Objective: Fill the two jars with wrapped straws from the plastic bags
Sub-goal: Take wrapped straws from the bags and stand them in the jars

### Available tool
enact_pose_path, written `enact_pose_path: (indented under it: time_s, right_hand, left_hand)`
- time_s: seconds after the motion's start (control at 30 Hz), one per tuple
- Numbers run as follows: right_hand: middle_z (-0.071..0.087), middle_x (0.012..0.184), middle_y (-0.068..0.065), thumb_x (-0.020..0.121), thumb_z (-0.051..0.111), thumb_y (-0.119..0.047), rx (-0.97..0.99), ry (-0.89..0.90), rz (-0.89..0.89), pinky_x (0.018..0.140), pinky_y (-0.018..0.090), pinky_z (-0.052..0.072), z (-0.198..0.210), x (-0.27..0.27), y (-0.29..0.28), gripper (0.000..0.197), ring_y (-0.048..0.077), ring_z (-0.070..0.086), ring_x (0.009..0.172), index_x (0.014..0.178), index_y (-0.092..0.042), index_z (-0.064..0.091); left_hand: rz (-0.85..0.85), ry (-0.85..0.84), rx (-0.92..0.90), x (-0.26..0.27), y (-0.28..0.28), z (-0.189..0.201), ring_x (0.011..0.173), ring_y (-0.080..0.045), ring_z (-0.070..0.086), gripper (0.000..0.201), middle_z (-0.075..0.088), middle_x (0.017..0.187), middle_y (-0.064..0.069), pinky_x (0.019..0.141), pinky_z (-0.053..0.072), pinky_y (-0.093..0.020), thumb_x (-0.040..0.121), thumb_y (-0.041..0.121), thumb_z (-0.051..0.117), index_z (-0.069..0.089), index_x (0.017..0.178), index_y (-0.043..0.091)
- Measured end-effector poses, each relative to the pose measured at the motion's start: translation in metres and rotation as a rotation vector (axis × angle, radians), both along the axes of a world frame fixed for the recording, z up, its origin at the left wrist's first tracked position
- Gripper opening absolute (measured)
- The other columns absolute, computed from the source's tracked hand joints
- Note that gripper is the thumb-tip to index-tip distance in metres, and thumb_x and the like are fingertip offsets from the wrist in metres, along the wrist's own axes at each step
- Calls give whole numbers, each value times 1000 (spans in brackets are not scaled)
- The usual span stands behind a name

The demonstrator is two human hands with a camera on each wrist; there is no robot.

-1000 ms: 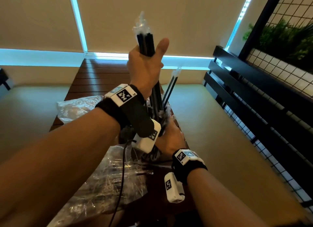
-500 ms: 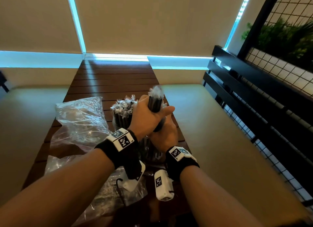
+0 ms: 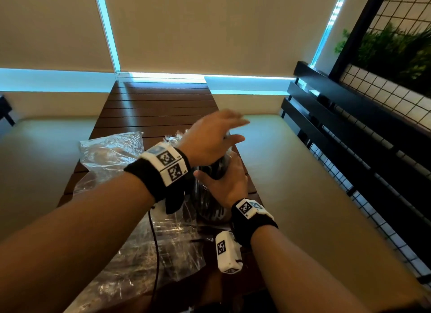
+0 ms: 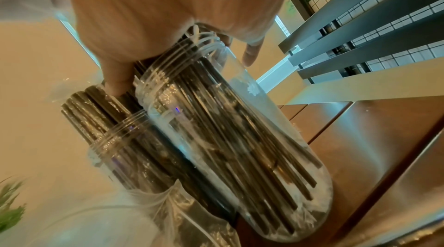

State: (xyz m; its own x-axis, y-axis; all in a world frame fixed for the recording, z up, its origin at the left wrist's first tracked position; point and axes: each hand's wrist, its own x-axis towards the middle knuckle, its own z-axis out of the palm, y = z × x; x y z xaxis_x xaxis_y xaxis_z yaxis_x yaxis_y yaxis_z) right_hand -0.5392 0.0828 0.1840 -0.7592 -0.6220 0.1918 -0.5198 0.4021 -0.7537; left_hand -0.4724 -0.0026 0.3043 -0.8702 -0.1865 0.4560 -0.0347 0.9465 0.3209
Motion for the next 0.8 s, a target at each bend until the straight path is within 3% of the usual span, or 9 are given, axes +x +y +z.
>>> enact_pose_path:
  time_s: [0.1,0.17,0.27,0.33,0.4,0.47,0.57,0.67,0.8]
  right_hand:
    - [49,130,-1,74,61,-65,130,88,48,99,40,45,-8,-4,-7,75,21,50,121,135,-29,38]
    - [41,143,4,85,59,-55,231,51,92,106,37,36,-13,-10,-9,76,22,40,134,146,-21,32]
    - [41,143,0,74,45,-70,161,110,126,102,28,36,-11,-10,-4,76,19,41,132,140,-32,37]
    - [48,130,0,73,61,-59,40,113,104,91,27,47,-8,-10,3,64,17,52,116,128,-31,43]
    - [39,138,1,64,78,-52,-102,-27,147,94,32,49,-8,-9,17,88,14,48,119,137,-26,35]
    - [26,148,0,62,79,-57,-85,-162,145,102,39,44,-11,-8,32,107,16,39,127,147,-29,20]
    - [38,129,-4,74,69,-44,-11,-203,73,99,47,48,-25,-10,58,61,19,51,114,124,-34,35]
    - [48,108,-7,72,60,-33,267,-131,117,93,50,47,-30,-7,74,30,19,54,98,98,-33,45]
    - [48,130,4,82,61,-26,850,156,300,103,51,38,-46,4,83,51,31,47,125,130,-22,45]
  left_hand:
    - [-12,-278,-82,4,6,-36,146,-19,29,65,48,149,-2,119,22,-51,100,58,21,55,138,17]
    - [7,-280,-92,8,8,-48,149,-18,22,84,44,152,0,122,13,-48,91,69,7,51,141,18]
    - [25,-267,-160,2,5,-46,150,-20,18,86,39,155,-1,123,8,-46,88,73,11,43,147,19]
    - [36,-266,-155,2,5,-47,150,-22,19,67,39,155,-3,123,9,-46,98,60,23,42,146,17]
    - [44,-272,-120,4,4,-53,150,-24,21,50,41,154,-5,122,11,-45,103,43,34,44,144,16]
    - [58,-267,-134,6,0,-57,149,-24,22,46,42,153,-5,122,13,-44,104,37,36,46,142,14]
    - [54,-254,-144,6,-3,-57,149,-26,22,46,42,152,-7,122,13,-44,104,36,36,47,141,12]
    - [60,-288,-146,4,0,-54,150,-28,19,50,39,154,-8,123,12,-46,104,40,36,42,145,13]
    - [68,-326,-238,4,8,-45,151,-36,4,98,6,164,-16,121,-1,-57,87,76,37,-10,157,25]
